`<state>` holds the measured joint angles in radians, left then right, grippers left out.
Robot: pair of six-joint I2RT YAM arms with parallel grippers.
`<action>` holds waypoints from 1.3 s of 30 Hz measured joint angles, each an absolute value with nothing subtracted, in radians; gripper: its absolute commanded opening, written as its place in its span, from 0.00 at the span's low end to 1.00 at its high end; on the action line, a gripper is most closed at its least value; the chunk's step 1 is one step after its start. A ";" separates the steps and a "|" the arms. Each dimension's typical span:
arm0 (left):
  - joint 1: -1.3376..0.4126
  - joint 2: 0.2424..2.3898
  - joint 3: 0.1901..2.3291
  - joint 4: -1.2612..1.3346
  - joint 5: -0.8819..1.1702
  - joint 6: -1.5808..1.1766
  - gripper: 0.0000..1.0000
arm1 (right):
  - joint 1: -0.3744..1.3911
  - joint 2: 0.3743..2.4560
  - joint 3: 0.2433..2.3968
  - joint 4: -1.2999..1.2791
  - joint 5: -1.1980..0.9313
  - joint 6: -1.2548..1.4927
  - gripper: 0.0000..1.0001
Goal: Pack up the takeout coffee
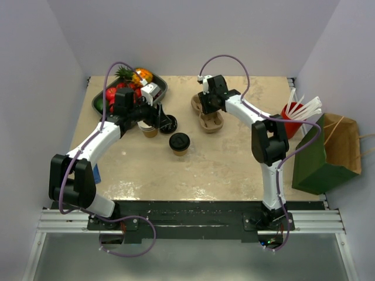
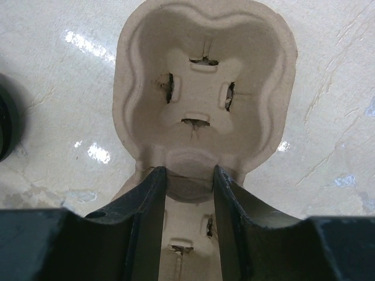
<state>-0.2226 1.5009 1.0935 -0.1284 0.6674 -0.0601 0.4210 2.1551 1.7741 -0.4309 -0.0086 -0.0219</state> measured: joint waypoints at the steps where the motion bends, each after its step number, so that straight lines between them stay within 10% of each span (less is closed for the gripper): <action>1: -0.223 1.501 1.092 -0.127 0.667 -0.060 0.67 | 0.421 2.155 1.774 -0.431 -0.009 -0.022 0.15; 27: 0.007 1.430 1.240 -0.153 0.640 0.011 0.67 | 0.436 1.793 1.742 -0.491 -0.508 -0.336 0.00; 39: 0.128 1.301 1.300 -0.075 0.621 -0.053 0.68 | 0.942 1.691 1.643 -0.580 -0.487 -0.575 0.00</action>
